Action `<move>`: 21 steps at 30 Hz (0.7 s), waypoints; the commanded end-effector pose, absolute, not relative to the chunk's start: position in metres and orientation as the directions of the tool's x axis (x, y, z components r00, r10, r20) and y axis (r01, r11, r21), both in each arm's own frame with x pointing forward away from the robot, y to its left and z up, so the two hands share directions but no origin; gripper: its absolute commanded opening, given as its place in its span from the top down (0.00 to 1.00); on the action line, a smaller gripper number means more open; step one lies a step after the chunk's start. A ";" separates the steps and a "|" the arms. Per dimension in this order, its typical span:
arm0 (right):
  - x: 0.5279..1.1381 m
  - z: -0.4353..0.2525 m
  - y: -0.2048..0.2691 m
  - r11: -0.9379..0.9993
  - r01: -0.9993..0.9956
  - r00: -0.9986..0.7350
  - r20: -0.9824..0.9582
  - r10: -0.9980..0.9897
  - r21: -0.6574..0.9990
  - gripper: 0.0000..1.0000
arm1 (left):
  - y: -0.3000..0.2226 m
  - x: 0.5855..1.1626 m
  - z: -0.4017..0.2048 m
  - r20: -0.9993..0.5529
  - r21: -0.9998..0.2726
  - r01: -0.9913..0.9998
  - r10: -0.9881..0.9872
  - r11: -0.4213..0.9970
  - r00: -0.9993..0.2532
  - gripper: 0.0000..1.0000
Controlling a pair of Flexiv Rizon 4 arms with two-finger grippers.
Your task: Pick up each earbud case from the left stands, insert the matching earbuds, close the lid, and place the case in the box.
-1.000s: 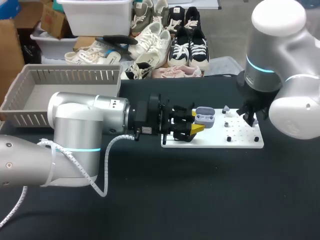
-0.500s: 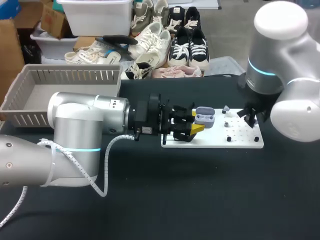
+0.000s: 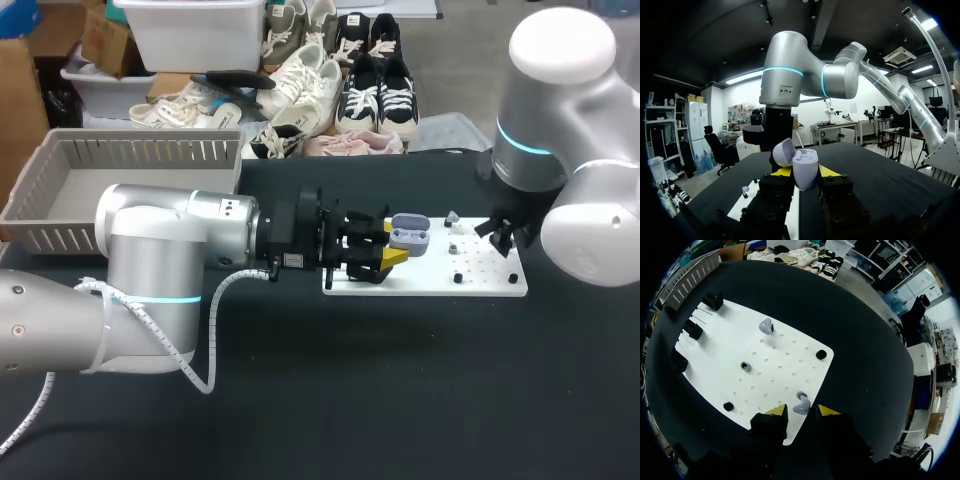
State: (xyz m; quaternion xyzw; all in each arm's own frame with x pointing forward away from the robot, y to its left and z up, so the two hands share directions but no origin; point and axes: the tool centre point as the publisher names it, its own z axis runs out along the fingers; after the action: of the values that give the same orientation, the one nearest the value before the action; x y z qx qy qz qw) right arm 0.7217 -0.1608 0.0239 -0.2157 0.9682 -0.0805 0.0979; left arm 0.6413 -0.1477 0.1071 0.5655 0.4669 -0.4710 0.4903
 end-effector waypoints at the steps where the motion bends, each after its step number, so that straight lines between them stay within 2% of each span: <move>1: 0.724 0.022 -0.160 0.894 -0.401 -0.888 -0.154 -0.433 -0.199 0.68 | -0.148 0.640 0.107 -0.990 0.117 0.990 0.066 -0.076 0.122 1.00; 8: 0.725 0.021 -0.160 0.894 -0.401 -0.889 -0.149 -0.432 -0.200 0.76 | -0.148 0.640 0.107 -0.990 0.117 0.990 0.066 -0.076 0.122 1.00; 10: 0.726 0.021 -0.160 0.894 -0.402 -0.890 -0.146 -0.432 -0.198 0.86 | -0.148 0.640 0.107 -0.990 0.117 0.990 0.066 -0.076 0.122 1.00; 11: 0.726 0.020 -0.160 0.894 -0.402 -0.890 -0.145 -0.432 -0.198 0.97 | -0.148 0.640 0.107 -0.990 0.117 0.990 0.066 -0.076 0.122 1.00; 12: 0.726 0.020 -0.160 0.894 -0.402 -0.890 -0.144 -0.432 -0.197 1.00 | -0.148 0.640 0.107 -0.990 0.117 0.990 0.066 -0.076 0.122 1.00; 21: 0.725 0.020 -0.161 0.896 -0.401 -0.893 -0.139 -0.429 -0.191 1.00 | -0.148 0.640 0.107 -0.990 0.117 0.990 0.066 -0.076 0.122 1.00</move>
State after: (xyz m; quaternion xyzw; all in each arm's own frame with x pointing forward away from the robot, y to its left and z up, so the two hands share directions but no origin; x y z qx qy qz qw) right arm 0.7242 -0.1607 0.0211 -0.2146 0.9694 -0.0781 0.0901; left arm 0.6413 -0.1477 0.1071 0.5655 0.4669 -0.4710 0.4903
